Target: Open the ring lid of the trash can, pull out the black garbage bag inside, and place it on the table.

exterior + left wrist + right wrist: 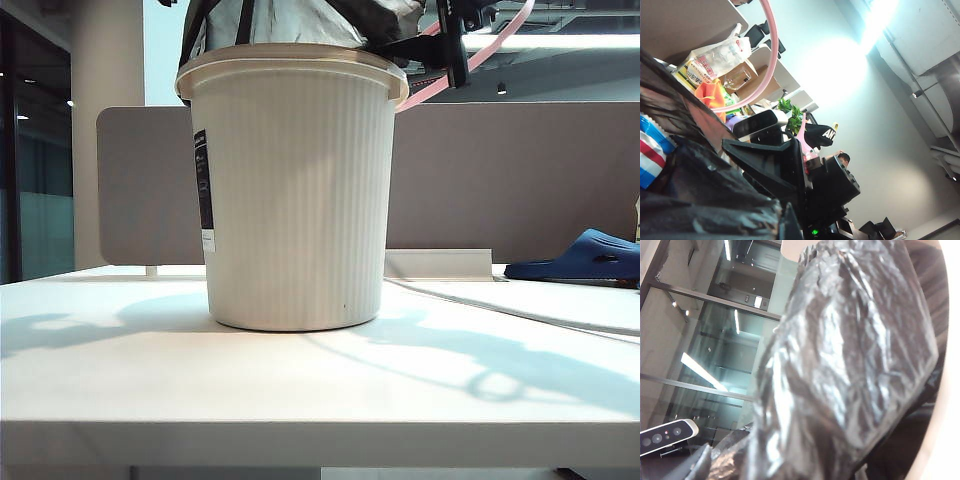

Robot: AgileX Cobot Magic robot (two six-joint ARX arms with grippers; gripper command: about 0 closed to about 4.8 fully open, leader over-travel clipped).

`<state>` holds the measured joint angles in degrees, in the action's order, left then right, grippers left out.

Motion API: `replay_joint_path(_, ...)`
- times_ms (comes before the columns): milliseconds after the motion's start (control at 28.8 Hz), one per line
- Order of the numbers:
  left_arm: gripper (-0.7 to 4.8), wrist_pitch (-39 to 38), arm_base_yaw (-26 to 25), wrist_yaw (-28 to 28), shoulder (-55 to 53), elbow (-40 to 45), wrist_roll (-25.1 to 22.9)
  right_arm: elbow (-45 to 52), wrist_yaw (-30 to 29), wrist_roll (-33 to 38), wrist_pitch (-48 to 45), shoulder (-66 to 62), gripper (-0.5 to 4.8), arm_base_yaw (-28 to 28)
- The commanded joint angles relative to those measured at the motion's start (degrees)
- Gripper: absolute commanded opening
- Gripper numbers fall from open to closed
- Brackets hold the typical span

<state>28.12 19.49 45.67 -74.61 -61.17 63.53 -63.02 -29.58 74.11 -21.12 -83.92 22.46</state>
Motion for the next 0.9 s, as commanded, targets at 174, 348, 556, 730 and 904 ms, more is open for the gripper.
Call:
replay_joint_path(174,-0.06,1.2,0.1,1.5,0.3,-0.2,-0.1,-3.9,-0.1,-0.2,0.1,-2.0,3.58,0.2)
replay_joint_path(348,-0.06,1.2,0.1,2.0,0.3,-0.2,-0.1,-3.9,-0.1,-0.3,0.2,-2.6,1.87,0.2)
replay_joint_path(556,-0.06,1.2,0.1,2.0,0.3,-0.2,-0.8,-3.9,-1.4,-3.0,-0.6,-2.6,0.35,0.2)
replay_joint_path(730,-0.06,0.8,0.1,1.6,0.2,-0.2,-2.1,-4.4,-3.1,-3.9,-3.5,-2.6,0.06,0.2)
replay_joint_path(904,-0.06,-1.5,0.1,0.3,0.2,-0.2,-4.4,-6.6,-6.3,-4.9,-4.6,-2.6,-0.01,0.2)
